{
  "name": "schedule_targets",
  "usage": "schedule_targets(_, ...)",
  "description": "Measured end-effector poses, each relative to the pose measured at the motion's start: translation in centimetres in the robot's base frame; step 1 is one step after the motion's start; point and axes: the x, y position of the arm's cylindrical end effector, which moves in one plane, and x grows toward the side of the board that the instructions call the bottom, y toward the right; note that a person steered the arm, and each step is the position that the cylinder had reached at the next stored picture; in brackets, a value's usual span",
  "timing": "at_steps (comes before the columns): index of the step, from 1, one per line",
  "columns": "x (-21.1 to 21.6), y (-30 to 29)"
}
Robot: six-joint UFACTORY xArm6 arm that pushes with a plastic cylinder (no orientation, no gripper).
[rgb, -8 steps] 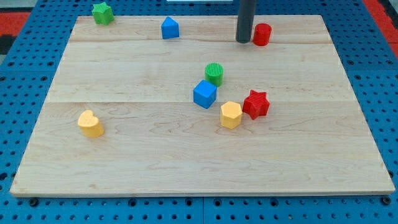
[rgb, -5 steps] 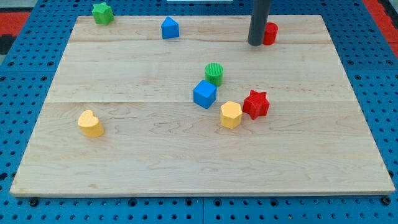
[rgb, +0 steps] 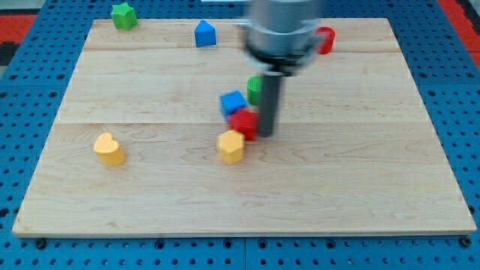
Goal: Move the red star towards the center left of the board
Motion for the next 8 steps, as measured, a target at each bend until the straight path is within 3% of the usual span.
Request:
schedule_targets(3,1.1,-7.3)
schedule_targets(5,-5.5,-13.4)
schedule_targets(6,-6.9,-8.3)
schedule_targets(8,-8.9,-16.9)
